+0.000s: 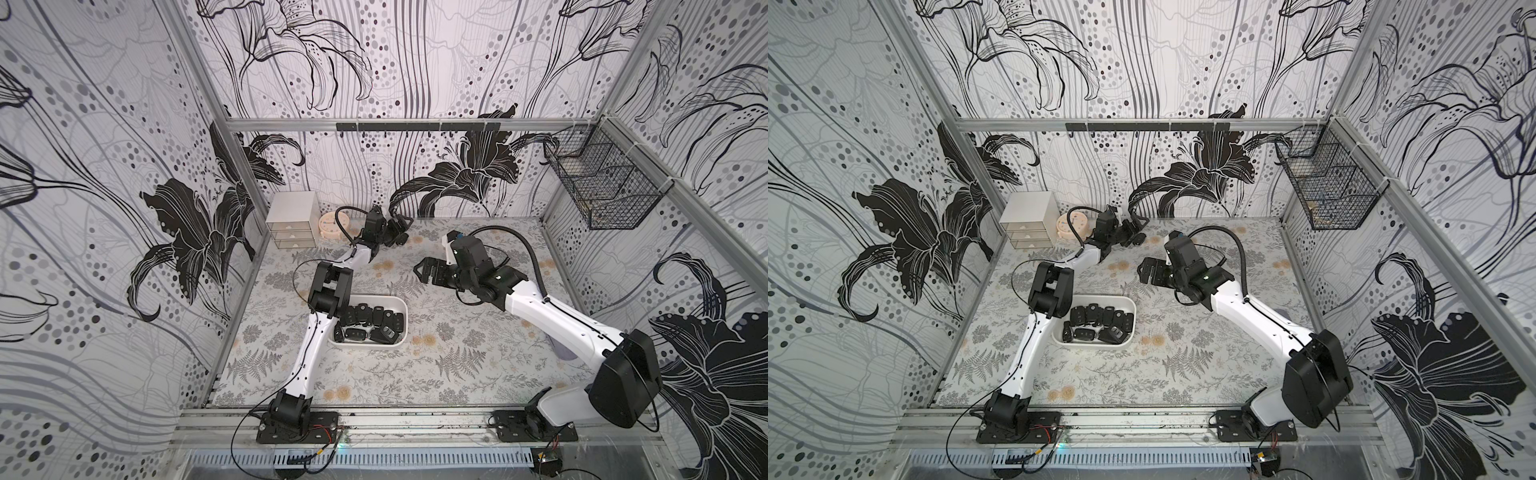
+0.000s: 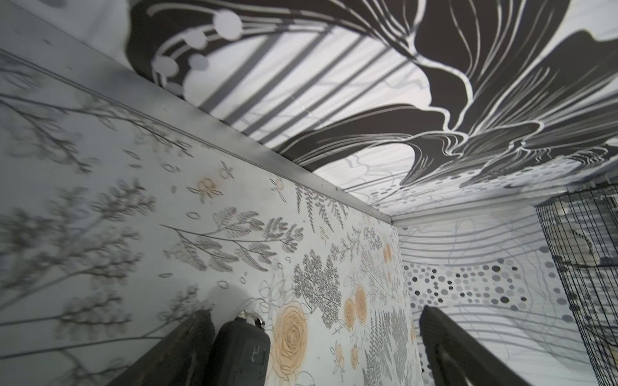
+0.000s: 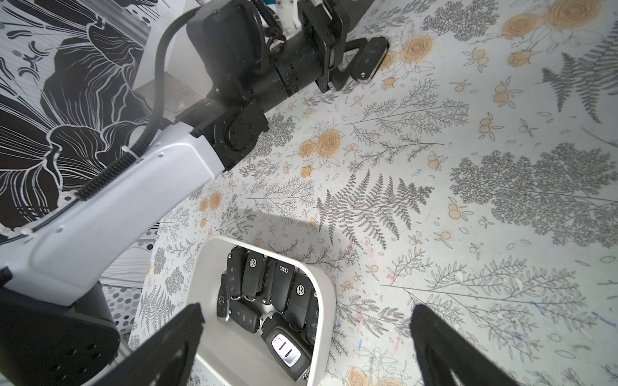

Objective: Place the car key into the storage box
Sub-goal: Move the car key to the center of the board.

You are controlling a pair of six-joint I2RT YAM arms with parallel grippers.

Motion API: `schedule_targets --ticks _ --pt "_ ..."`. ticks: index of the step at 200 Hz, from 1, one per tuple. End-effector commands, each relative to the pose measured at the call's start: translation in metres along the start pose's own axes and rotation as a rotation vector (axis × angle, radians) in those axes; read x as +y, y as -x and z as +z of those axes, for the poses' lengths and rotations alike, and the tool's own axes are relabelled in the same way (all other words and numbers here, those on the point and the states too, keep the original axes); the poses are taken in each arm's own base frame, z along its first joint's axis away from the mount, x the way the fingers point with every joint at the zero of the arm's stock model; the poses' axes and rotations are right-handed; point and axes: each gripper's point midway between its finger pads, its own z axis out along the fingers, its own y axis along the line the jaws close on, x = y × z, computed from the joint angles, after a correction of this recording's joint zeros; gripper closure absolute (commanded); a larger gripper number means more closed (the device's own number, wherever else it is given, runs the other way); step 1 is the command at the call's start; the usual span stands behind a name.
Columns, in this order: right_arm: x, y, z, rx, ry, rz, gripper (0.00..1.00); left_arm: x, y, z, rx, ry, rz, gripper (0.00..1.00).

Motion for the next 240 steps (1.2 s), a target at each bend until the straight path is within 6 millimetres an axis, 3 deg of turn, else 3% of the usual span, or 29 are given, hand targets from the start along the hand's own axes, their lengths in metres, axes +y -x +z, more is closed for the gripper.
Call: schedule_targets --ticks 1,58,88,104,138,181,240 --pt "-0.004 -0.004 -0.006 -0.003 -0.021 -0.012 0.00 0.007 -0.053 0.004 0.138 -0.005 -0.015 0.01" --pt "-0.020 -0.004 -0.014 -0.023 -0.086 -0.018 0.00 -0.021 -0.142 -0.006 0.282 -0.052 -0.051 0.01" --pt "-0.039 -0.003 -0.017 -0.027 -0.161 0.002 0.00 -0.044 -0.166 -0.023 0.312 -0.043 -0.023 0.01" --pt "-0.051 -0.003 -0.018 -0.037 -0.215 0.022 0.00 -0.052 -0.160 -0.036 0.275 -0.032 -0.025 0.01" --pt "-0.078 -0.010 -0.006 0.007 -0.288 0.124 0.00 -0.062 -0.123 -0.072 0.197 0.027 -0.046 0.01" --pt "-0.103 -0.018 0.021 0.075 -0.372 0.148 0.00 -0.089 -0.077 -0.136 0.076 0.038 -0.018 0.01" --pt "-0.135 -0.018 0.082 0.211 -0.474 0.137 0.12 -0.100 -0.059 -0.238 -0.027 0.222 0.099 0.01"
